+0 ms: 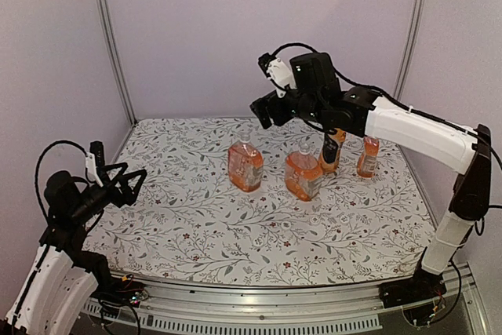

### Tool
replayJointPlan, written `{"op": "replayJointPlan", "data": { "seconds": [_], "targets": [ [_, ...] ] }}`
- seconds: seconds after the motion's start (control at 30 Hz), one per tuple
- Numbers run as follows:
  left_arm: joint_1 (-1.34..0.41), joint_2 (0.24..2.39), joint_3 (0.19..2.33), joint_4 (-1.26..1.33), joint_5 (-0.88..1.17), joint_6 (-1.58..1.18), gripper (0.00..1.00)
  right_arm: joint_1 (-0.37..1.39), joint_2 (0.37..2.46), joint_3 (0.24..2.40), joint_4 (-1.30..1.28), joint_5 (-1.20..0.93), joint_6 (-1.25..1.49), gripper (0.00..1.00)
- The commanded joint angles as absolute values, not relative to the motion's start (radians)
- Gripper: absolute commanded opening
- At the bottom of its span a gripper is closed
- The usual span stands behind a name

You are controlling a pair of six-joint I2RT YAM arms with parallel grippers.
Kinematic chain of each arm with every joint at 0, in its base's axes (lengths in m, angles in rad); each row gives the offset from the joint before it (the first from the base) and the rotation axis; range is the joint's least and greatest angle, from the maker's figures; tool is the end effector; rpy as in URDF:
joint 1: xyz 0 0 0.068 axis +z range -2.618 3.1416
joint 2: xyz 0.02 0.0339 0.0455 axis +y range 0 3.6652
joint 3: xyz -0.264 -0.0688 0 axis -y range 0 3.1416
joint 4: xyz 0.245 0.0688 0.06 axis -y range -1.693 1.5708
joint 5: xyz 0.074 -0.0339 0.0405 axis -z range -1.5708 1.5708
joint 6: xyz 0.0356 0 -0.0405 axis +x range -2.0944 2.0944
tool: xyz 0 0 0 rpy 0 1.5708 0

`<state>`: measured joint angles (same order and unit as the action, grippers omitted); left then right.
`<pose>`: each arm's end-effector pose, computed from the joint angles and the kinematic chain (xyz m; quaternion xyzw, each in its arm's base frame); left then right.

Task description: Unscrew the bottle caps

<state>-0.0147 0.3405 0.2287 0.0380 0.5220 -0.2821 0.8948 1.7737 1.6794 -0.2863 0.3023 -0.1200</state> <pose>0.1256 -0.0196 0.2262 0.0797 0.7250 -0.2842 0.6223 0.2729 0.3234 0.3686 -0.3240 0.7565 0.0939 0.5602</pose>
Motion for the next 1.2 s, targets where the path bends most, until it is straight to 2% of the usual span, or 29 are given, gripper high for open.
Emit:
{"op": "replayJointPlan", "data": {
  "seconds": [0.0,0.27,0.5,0.7,0.87,1.17],
  "targets": [
    [0.000,0.329,0.225,0.024,0.510,-0.276,1.00,0.812,1.592,1.596,-0.498,0.542,-0.033,0.99],
    [0.023,0.315,0.229,0.005,0.496,-0.269,1.00,0.684,1.261,1.330,-0.719,0.728,0.159,0.99],
    [0.056,0.308,0.233,-0.039,0.471,-0.260,1.00,0.555,1.028,1.080,-0.758,0.714,0.288,0.99],
    [0.082,0.299,0.235,-0.049,0.465,-0.257,1.00,0.544,0.867,0.903,-0.735,0.758,0.343,0.99],
    [0.093,0.292,0.233,-0.052,0.472,-0.257,1.00,0.546,0.836,0.843,-0.736,0.939,0.493,0.99],
    [0.110,0.285,0.233,-0.055,0.481,-0.257,1.00,0.545,0.808,0.770,-0.683,0.925,0.546,0.99]
  ]
}}
